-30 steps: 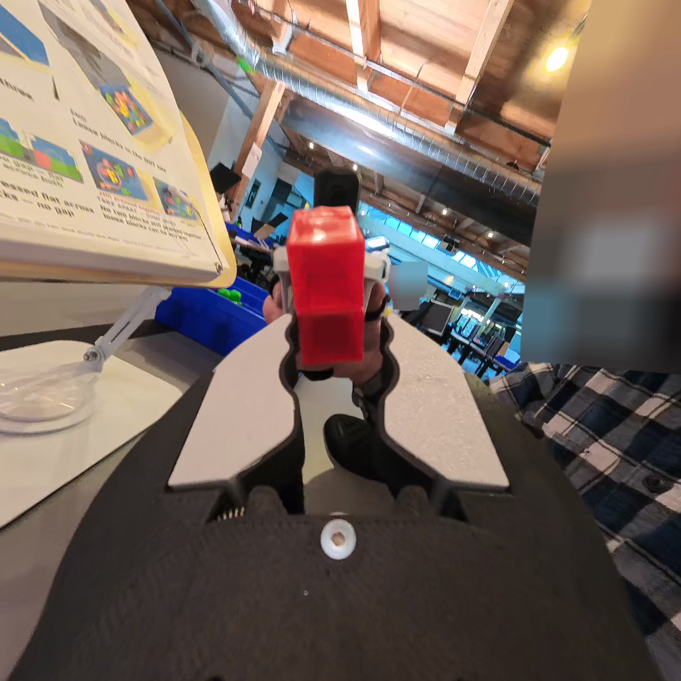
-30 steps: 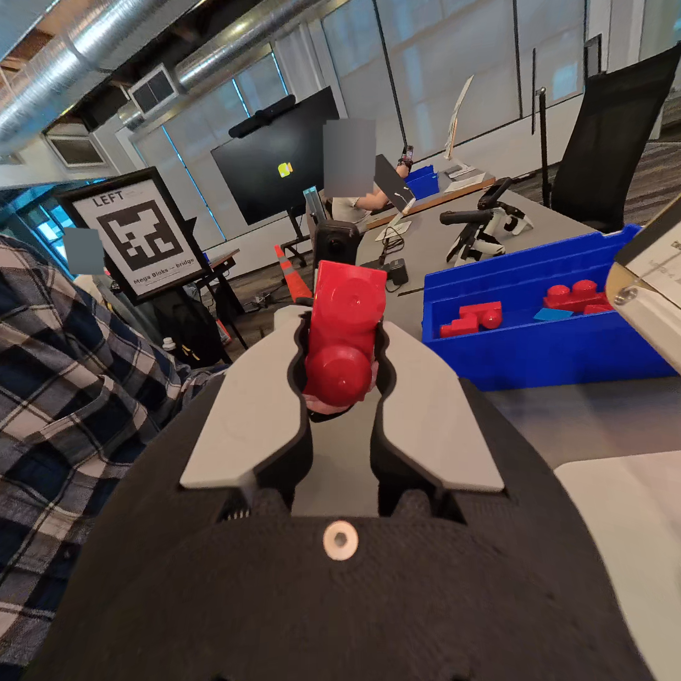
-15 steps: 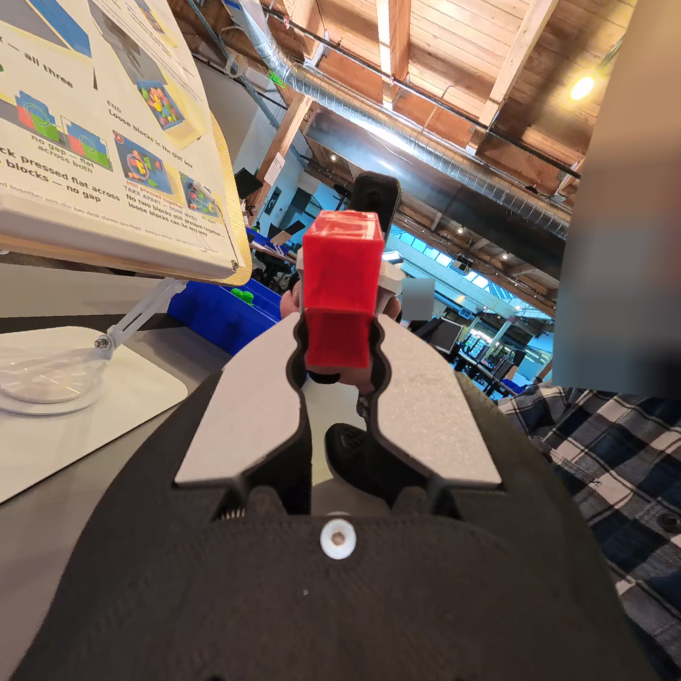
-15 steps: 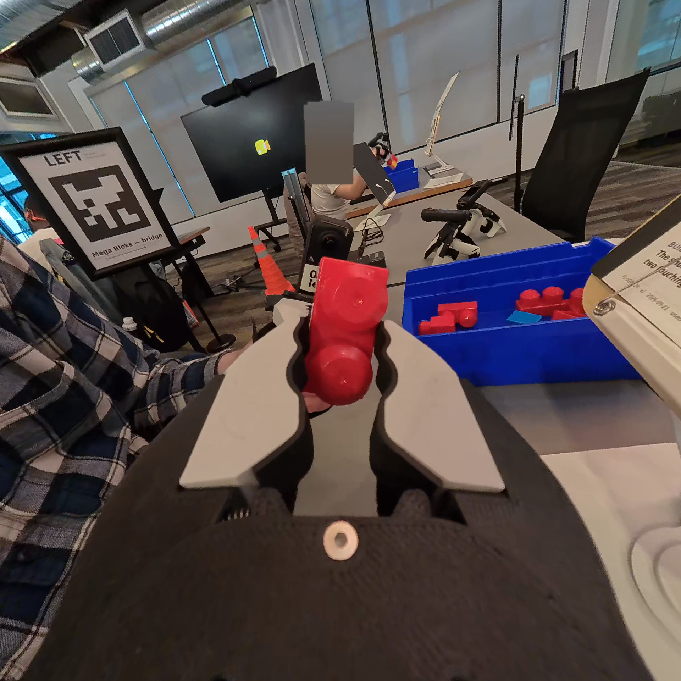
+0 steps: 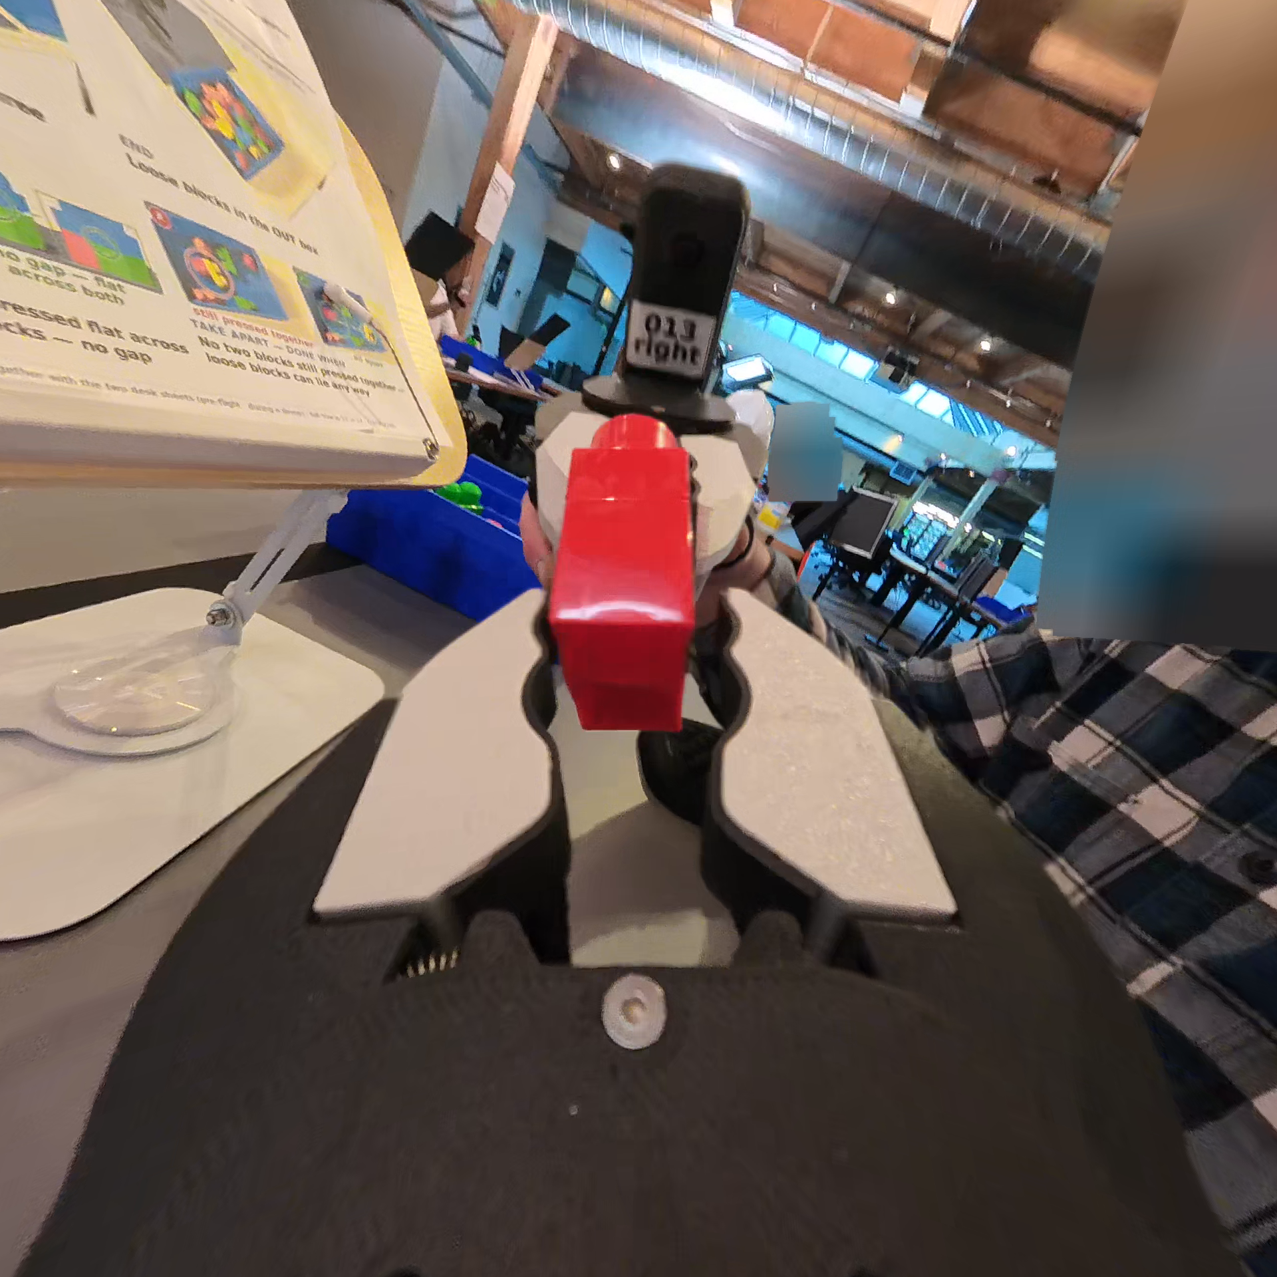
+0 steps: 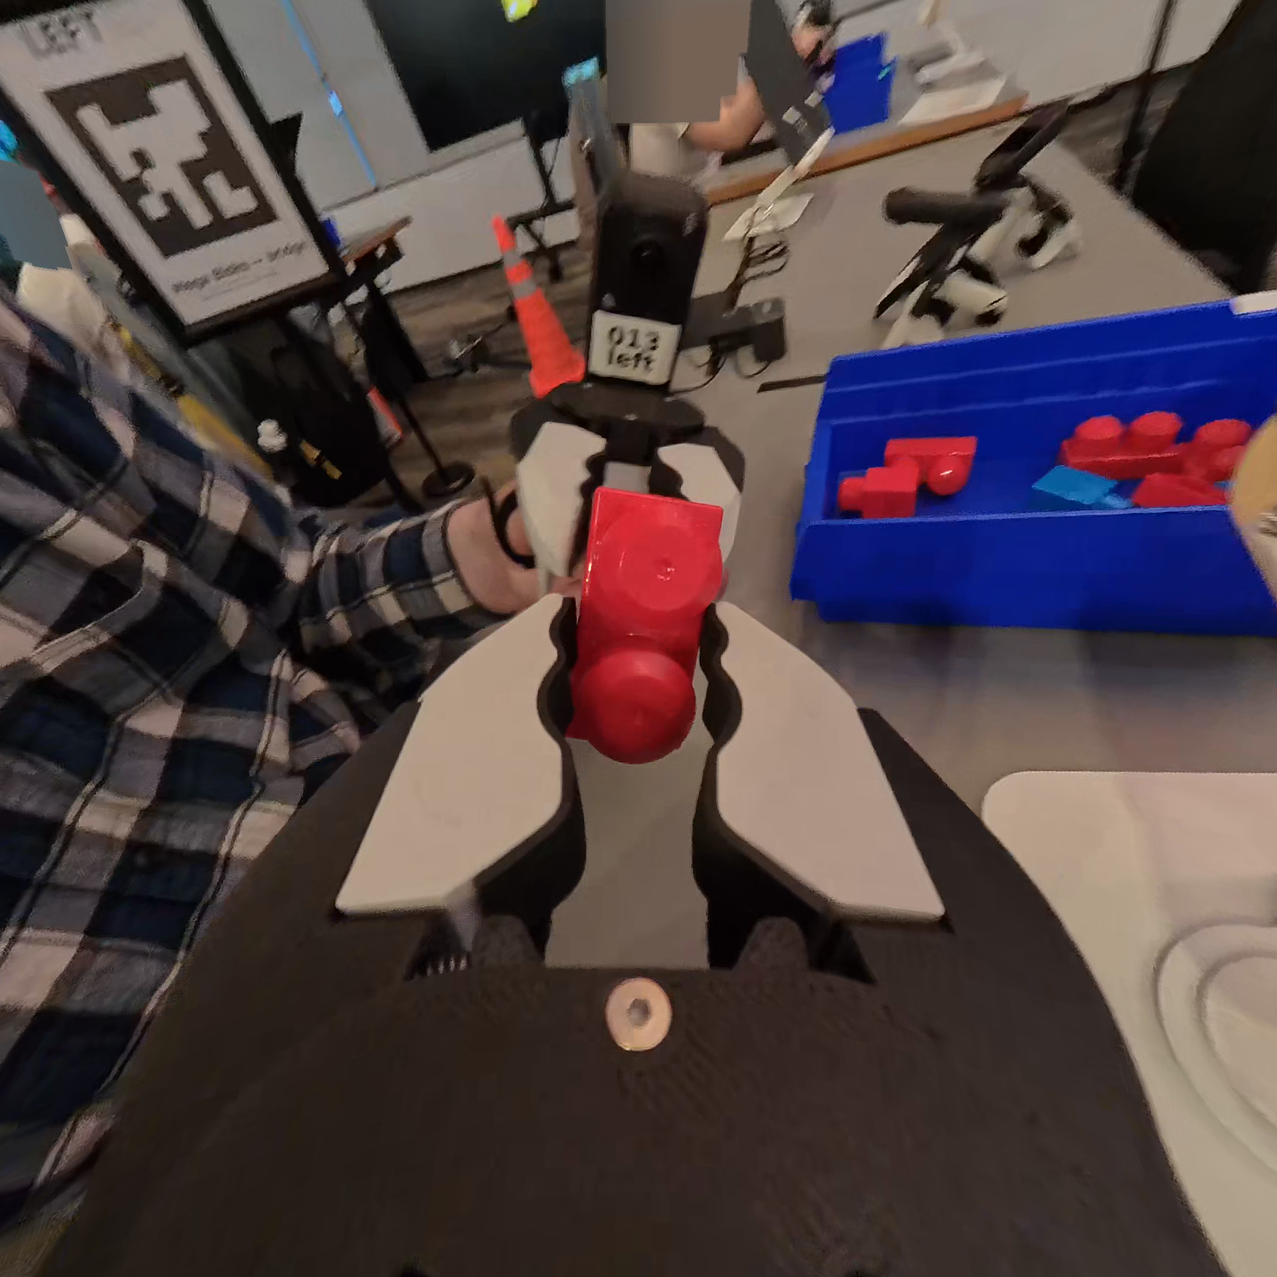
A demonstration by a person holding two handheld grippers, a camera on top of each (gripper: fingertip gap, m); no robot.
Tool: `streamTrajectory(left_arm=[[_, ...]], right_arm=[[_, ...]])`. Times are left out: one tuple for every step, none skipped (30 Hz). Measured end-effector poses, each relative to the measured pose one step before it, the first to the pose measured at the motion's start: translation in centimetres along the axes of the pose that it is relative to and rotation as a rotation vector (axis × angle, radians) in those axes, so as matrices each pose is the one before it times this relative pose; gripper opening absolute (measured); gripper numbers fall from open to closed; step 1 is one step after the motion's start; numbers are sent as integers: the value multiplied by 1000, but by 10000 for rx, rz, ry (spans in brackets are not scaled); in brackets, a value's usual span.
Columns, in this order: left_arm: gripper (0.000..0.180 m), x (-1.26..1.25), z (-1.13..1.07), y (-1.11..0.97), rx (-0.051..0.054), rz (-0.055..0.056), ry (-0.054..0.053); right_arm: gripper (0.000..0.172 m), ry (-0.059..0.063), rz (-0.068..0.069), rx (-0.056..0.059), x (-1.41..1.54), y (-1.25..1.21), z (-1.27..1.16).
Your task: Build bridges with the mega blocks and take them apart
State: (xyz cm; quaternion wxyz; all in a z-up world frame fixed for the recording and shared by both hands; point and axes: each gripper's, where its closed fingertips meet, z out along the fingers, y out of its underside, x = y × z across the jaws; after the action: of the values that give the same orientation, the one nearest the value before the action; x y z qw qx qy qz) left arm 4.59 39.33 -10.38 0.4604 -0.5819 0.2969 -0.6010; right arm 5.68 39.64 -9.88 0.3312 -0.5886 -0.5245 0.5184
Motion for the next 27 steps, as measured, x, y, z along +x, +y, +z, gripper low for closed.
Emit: streamTrajectory(left_arm=[[35,144,52,355,-218,23,135],[35,-80,53,179,-52,-64,-20],[35,-55,-14,-6,99,-62,13],[35,-29,6,0,71,-41,-7],[35,-83,27,-48,101,-41,-51],[35,-46,30,10,88,-125,24],[35,-76,-4,96,36,-80,16],[35,-184,-59,-52,120,3,-96],[34,-125,-36,-150,171,-117,-27],[34,-393,-66,-229,201,-117,-194],[34,-600,-242,-426,351,-70,-335],[34,-487,-353,-587,463,-173,-249],[34,-333,-361,-590,489,-277,-108],[34,-416,-222,-304,328,-229,-209],[34,-490,-63,9,144,-39,-323],[34,-281,96,165,55,-18,-193],[34,-122,188,137,99,-97,-98],[34,19,270,159,80,-190,8],[34,11,257,137,58,-117,-30],[34,65,252,173,7,-12,-41],[34,179,212,114,41,33,-9],[34,149,195,153,33,-3,-33],[34,0,164,246,-21,41,-129],[35,-38,149,277,-32,149,-182],[35,-64,141,255,10,155,-201],[35,-105,140,250,41,66,-188],[35,9,115,174,73,54,-40]], right_arm=[[35,-99,-104,-278,-190,164,202],[35,30,-86,-148,30,5,84],[35,-23,-2,-32,3,-86,16],[35,6,25,21,54,-66,16],[35,26,30,70,96,-57,9],[35,-19,77,74,60,-4,15],[35,21,58,34,113,88,42],[35,71,58,108,178,-28,47],[34,266,40,280,412,-316,-86],[37,554,-101,279,689,-346,-220],[53,761,-305,77,786,-103,-314],[62,885,-564,-91,738,86,-315],[67,895,-740,-171,502,163,-206],[80,918,-820,-276,370,229,21],[96,808,-954,-352,33,226,255],[104,688,-1024,-424,-206,218,403],[105,518,-961,-432,-381,130,475],[109,435,-804,-345,-339,23,536],[109,458,-599,-279,-80,4,487],[106,348,-384,-231,-11,49,446],[105,147,-155,-170,-116,88,449],[105,227,-4,-180,127,141,378],[104,328,-14,-145,304,118,258],[104,117,-35,-113,16,69,196],[105,119,-94,-165,25,126,162],[104,178,-137,-122,50,49,97],[103,140,-33,-75,32,30,77]])
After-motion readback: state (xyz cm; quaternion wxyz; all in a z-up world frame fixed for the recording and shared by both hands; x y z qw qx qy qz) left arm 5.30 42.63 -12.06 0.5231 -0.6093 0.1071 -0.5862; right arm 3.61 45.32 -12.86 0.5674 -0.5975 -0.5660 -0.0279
